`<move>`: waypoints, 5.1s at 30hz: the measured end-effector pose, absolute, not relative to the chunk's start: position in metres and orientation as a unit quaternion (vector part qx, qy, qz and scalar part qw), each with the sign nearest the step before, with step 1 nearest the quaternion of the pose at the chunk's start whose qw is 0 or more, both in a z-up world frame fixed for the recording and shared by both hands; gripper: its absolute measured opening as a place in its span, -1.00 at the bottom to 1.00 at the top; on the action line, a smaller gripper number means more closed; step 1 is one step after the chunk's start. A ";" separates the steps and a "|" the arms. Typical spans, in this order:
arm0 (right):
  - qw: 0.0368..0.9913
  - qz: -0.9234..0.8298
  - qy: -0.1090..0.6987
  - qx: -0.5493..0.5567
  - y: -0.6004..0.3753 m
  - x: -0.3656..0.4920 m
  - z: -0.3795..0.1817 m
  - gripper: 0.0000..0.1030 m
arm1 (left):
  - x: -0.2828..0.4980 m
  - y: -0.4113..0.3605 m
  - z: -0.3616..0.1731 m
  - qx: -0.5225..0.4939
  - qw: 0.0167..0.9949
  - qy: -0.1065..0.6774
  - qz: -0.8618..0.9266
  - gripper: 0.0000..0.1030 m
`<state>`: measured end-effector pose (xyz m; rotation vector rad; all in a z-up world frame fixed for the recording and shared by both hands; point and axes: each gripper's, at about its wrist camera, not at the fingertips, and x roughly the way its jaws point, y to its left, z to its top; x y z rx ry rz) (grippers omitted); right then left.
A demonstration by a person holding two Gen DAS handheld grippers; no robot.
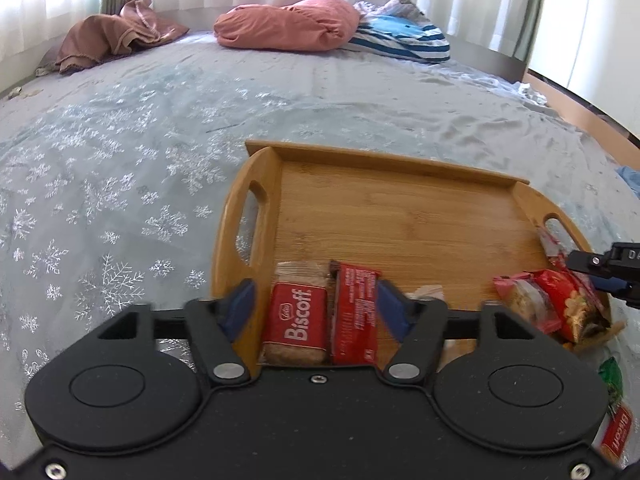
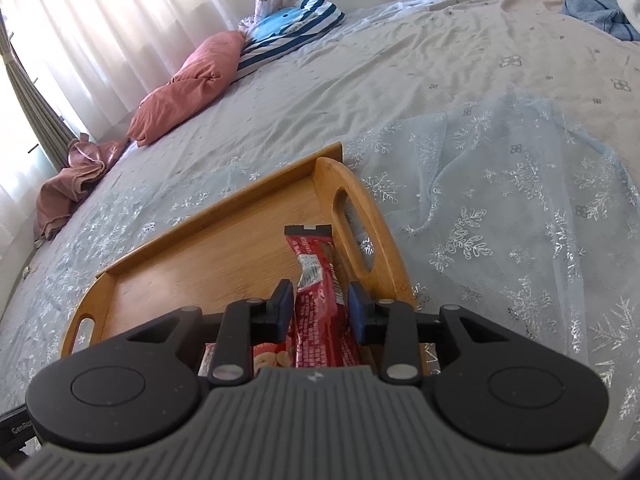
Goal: Organize snacks
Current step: 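Lower both held snacks onto the wooden tray and open both grippers, then withdraw both grippers from the tray toward the remaining snacks, then grasp the clear cake bar with the left gripper while the right grasps a red Biscoff pack, then carry both held snacks onto the wooden tray and open both grippers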
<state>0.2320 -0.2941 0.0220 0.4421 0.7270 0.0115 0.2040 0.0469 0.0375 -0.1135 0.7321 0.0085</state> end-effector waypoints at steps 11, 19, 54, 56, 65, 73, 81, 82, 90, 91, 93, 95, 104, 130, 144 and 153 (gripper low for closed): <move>0.931 0.041 0.324 0.165 -0.291 0.202 0.041 0.36 | 0.162 0.041 0.060 -0.043 0.941 0.333 -0.029 0.73; 0.948 0.065 0.299 0.084 -0.283 0.161 0.049 0.69 | 0.122 0.034 0.073 -0.049 0.943 0.324 -0.066 0.84; 0.954 0.078 0.281 -0.067 -0.273 0.053 -0.007 1.00 | 0.051 -0.007 0.018 -0.020 0.931 0.356 -0.076 0.90; 0.955 0.078 0.279 -0.066 -0.273 0.053 -0.008 1.00 | 0.051 -0.007 0.017 -0.020 0.932 0.356 -0.073 0.89; 0.968 0.051 0.235 -0.071 -0.271 0.046 0.000 1.00 | 0.046 -0.004 0.018 -0.027 0.934 0.350 -0.065 0.40; 0.963 0.113 0.229 -0.092 -0.256 0.042 0.013 0.70 | 0.048 -0.008 0.018 -0.034 0.929 0.362 -0.075 -0.22; 0.954 0.095 0.265 -0.102 -0.252 0.048 -0.004 0.57 | 0.046 -0.005 0.019 -0.028 0.932 0.358 -0.044 -0.43; 0.955 0.094 0.266 -0.096 -0.255 0.047 -0.005 0.56 | 0.046 -0.003 0.018 -0.028 0.933 0.357 -0.039 -0.43; 0.955 0.082 0.278 -0.060 -0.271 0.049 -0.005 0.54 | 0.054 0.005 0.020 -0.046 0.935 0.351 -0.025 -0.43; 0.955 0.084 0.278 -0.062 -0.270 0.048 -0.005 0.49 | 0.056 0.003 0.020 -0.042 0.936 0.348 -0.025 -0.43; 0.954 0.089 0.278 -0.074 -0.265 0.047 -0.005 0.41 | 0.062 0.000 0.017 -0.030 0.936 0.350 -0.024 -0.41; 0.953 0.093 0.276 -0.081 -0.260 0.045 -0.004 0.37 | 0.068 -0.003 0.014 -0.029 0.934 0.356 -0.023 -0.41; 0.952 0.116 0.263 -0.103 -0.243 0.034 0.004 -0.11 | 0.060 -0.002 0.018 -0.022 0.936 0.351 -0.024 -0.56; 0.939 0.153 0.303 -0.059 -0.264 0.053 0.006 0.34 | 0.056 0.018 0.013 -0.049 0.936 0.349 -0.007 -0.33; 0.950 0.173 0.249 -0.069 -0.239 0.051 0.038 0.34 | 0.046 0.021 0.034 -0.045 0.943 0.330 -0.011 -0.61; 0.956 0.164 0.237 -0.060 -0.229 0.072 0.048 0.34 | 0.053 0.032 0.055 -0.064 0.948 0.311 -0.016 -0.62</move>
